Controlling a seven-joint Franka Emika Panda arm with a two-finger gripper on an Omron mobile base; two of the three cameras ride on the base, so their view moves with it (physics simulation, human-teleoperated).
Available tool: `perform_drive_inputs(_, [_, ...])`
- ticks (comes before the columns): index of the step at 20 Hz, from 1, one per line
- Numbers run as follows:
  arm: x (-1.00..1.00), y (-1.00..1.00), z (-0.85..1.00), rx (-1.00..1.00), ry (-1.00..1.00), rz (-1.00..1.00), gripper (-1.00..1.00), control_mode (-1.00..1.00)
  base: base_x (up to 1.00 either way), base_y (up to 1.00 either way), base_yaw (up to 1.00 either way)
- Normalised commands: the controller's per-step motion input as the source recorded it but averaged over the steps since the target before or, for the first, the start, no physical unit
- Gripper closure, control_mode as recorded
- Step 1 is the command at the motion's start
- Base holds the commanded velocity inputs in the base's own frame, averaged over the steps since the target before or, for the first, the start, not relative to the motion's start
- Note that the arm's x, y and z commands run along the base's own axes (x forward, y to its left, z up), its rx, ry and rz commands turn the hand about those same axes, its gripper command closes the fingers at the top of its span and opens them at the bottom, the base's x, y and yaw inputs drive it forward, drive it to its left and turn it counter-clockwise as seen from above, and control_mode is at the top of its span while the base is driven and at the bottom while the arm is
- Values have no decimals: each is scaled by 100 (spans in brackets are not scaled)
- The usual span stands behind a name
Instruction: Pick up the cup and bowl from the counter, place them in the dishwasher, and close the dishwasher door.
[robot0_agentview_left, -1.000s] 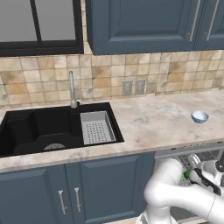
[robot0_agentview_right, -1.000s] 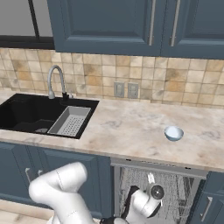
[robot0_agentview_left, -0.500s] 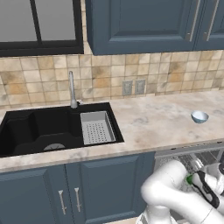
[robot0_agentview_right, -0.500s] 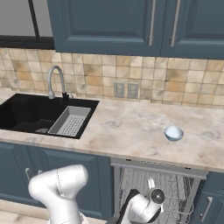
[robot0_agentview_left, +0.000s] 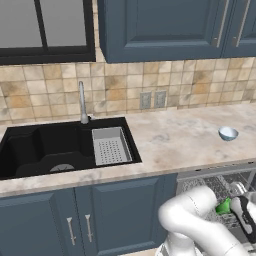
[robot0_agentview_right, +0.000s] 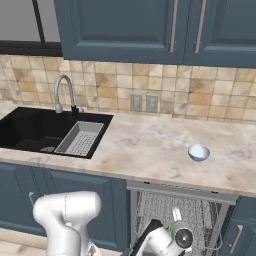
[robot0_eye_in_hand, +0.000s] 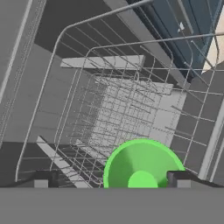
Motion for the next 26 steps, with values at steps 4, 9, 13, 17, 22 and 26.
perform_drive_inputs(4, [-1, 0, 85, -6, -1, 0, -100, -100, 0, 0, 0])
perform_drive_inputs(9, [0, 0, 44, 0, 1, 0, -100, -100, 0, 0, 0])
perform_drive_inputs(13, [0, 0, 51, 1, 1, 0, -100, -100, 0, 0, 0])
perform_drive_inputs(17, [0, -1, 68, 6, 4, 0, -100, -100, 0, 0, 0])
perform_drive_inputs(22, [0, -12, 69, 8, 4, 0, -100, -100, 0, 0, 0])
perform_drive_inputs(26, [0, -17, 65, 7, 1, 0, -100, -100, 0, 0, 0])
